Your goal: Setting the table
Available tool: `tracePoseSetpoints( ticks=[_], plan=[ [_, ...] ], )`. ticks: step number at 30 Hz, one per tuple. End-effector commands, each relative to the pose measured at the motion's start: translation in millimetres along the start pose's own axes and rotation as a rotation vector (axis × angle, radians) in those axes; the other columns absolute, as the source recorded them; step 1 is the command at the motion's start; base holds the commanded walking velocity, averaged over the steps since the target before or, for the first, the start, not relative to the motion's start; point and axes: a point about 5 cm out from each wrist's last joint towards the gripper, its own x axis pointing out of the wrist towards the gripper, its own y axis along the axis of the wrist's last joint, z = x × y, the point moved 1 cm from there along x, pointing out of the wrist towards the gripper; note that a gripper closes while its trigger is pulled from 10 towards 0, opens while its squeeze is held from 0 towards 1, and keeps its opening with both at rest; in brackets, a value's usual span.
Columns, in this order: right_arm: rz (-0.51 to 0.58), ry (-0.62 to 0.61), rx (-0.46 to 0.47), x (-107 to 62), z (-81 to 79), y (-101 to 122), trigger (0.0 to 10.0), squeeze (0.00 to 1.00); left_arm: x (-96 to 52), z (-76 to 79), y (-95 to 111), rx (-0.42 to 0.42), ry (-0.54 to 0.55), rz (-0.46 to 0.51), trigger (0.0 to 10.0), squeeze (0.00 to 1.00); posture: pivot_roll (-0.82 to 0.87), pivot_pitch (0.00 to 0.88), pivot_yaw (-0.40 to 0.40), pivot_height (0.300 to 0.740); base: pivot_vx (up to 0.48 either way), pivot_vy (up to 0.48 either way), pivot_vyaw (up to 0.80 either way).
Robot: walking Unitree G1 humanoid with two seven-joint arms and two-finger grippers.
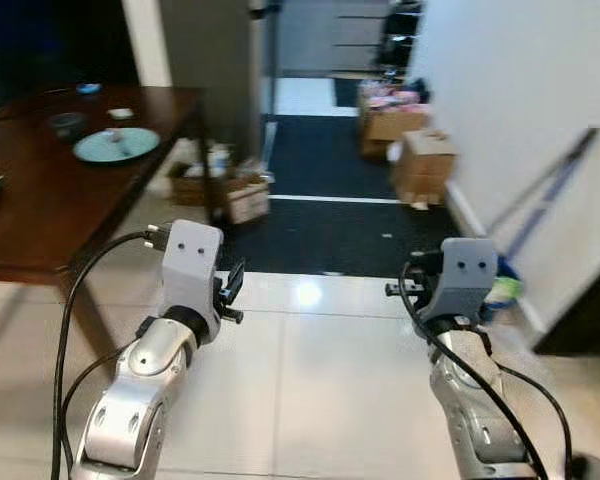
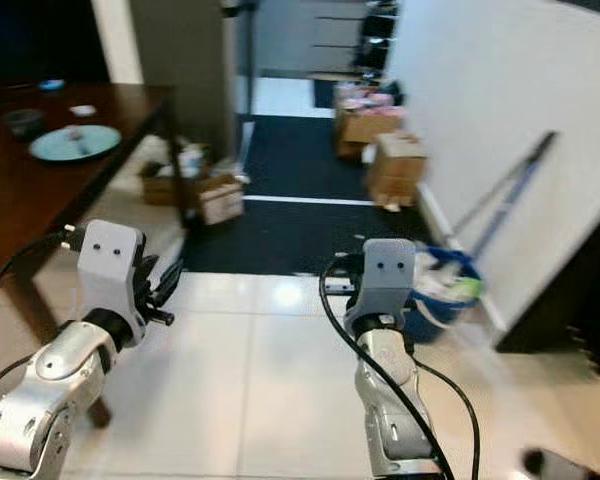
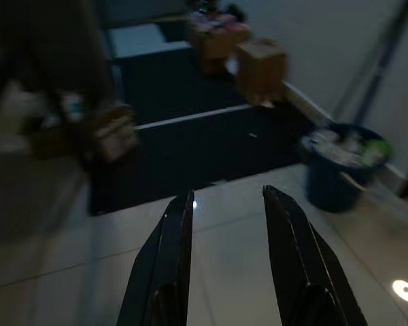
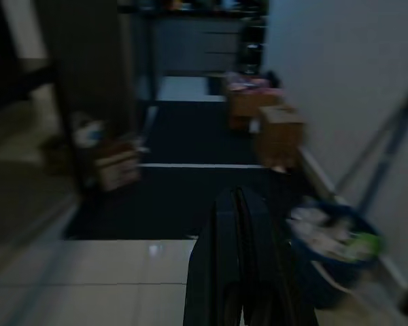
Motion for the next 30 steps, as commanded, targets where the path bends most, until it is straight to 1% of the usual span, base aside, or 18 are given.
tracePoseSetpoints(
  ticks=[1,4,7,10,22,30],
  plan=[
    [-0.016,-0.002,-0.007,-1.4,0.1,-4.3,10.0,0.00,-1.2,-2.4,-7.6,-0.001,0.013,-0.030,10.0,0.00,0.05,0.102,0.021,0.740,0.000,0.000,0.00],
    [-0.014,-0.001,-0.007,-1.0,-0.7,-3.6,10.0,0.00,-0.4,-3.1,-7.3,-0.033,0.013,-0.026,10.0,0.00,0.05,0.103,0.021,0.740,0.000,0.000,0.00],
    [-0.012,0.000,-0.005,-1.6,-1.3,-3.3,10.0,0.00,1.4,-4.1,-8.4,-0.004,0.019,-0.033,10.0,0.00,0.05,0.106,0.020,0.740,0.000,0.000,0.00],
    [-0.012,0.000,-0.004,-1.9,-1.5,-3.2,10.0,0.00,2.8,-5.3,-8.7,-0.007,0.028,-0.033,10.0,0.00,0.04,0.104,0.022,0.740,0.000,0.000,0.00],
    [-0.014,-0.006,-0.007,-3.0,-0.4,-4.0,10.0,0.00,6.4,-8.9,-11.1,0.025,0.053,-0.055,10.0,0.00,0.04,0.103,0.029,0.740,0.000,0.000,0.00],
    [-0.014,-0.006,-0.003,-2.4,-1.5,-4.6,10.0,0.00,4.9,-11.0,-12.0,0.028,0.058,-0.060,10.0,0.00,0.05,0.101,0.028,0.740,0.000,0.000,0.00]
  ],
)
